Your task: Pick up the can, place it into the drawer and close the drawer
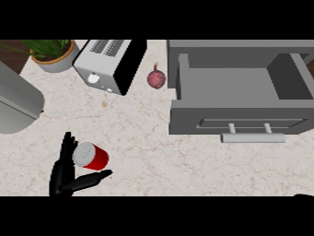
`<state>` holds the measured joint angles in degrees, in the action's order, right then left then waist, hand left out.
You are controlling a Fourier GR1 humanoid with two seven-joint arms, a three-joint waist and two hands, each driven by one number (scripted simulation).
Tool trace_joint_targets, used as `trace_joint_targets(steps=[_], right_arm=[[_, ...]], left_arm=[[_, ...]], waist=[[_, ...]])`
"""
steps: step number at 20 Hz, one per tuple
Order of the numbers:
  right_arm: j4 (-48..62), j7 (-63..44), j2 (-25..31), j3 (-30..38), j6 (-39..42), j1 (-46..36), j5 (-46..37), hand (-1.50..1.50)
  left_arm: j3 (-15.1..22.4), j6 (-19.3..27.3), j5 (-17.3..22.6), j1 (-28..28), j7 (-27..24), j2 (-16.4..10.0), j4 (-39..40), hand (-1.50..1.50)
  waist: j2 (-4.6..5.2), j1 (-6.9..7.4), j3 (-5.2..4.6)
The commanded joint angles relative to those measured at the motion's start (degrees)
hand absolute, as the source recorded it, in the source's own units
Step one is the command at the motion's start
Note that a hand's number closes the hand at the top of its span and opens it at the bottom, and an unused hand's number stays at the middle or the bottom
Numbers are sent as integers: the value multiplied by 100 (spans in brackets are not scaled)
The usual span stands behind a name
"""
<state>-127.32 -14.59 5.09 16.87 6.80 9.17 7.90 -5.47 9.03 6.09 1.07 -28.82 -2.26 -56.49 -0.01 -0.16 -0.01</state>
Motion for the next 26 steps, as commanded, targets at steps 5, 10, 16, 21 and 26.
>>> trace_joint_targets(steps=[5,10,16,21,26], right_arm=[[172,103,-78,109,-34,-137,-37,-150],[-27,-152,46,156,41,-256,37,-150],[-231,-463,122,287,-37,-282,90,-150],[174,17,-39,11,8,-384,-274,-150],[-88,-113,183,455,203,-193,269,-150]], left_arm=[[92,-602,-19,-399,-240,-174,565,-150],[114,-553,-34,-880,-122,-35,805,150],[-117,-1043,127,-1639,-647,-62,1850,150],[-126,-866,47,-2281,-626,63,2198,150],[-436,-736,92,-3275,-710,-45,3112,150]], waist=[[-2,4,2],[-1,2,1],[4,-23,-2],[12,-33,-2],[25,-120,-4]])
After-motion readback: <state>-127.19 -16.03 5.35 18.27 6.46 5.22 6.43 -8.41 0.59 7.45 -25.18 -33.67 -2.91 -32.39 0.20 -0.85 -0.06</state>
